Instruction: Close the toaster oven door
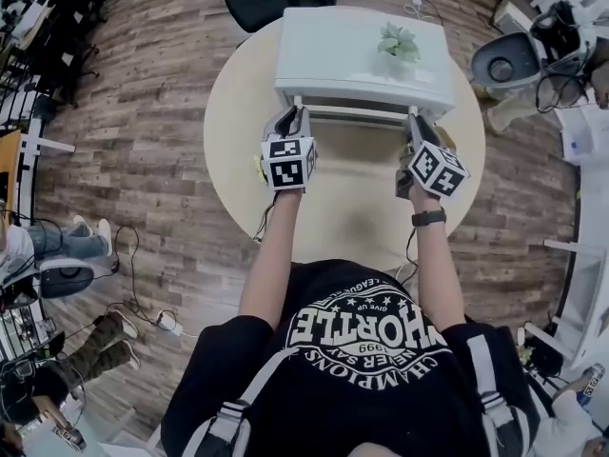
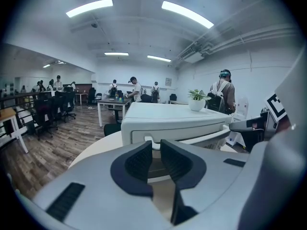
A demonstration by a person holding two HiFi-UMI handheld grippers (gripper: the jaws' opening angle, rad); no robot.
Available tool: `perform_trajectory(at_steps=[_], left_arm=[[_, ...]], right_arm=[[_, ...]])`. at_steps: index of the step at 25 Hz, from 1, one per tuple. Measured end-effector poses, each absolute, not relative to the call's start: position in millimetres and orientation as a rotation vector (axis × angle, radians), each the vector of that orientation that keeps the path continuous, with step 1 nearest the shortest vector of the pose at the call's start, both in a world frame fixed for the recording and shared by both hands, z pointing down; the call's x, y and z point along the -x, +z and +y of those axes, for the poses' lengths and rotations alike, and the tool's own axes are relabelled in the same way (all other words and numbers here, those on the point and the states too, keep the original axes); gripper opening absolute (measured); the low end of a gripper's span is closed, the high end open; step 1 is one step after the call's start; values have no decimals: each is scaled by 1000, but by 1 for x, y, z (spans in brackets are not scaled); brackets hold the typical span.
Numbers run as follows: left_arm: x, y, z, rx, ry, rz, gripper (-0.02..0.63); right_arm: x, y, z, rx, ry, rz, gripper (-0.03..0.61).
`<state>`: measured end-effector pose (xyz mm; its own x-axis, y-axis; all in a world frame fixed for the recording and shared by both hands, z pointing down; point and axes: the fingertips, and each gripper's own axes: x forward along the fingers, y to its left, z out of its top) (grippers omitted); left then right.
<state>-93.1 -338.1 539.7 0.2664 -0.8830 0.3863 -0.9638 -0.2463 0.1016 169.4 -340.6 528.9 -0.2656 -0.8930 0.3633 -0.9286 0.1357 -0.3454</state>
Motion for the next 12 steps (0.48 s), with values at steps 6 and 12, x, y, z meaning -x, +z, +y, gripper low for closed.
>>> perform_trajectory(at_steps=[6,12], left_arm=[[89,533,-325,-2255,290,-1624,97],[81,514,-286,-2346,234,-1620,94]], right_arm=[[-172,532,-329,-1861,865,-2333,106],[-175,525,-292,-1836,796,-2351,100]])
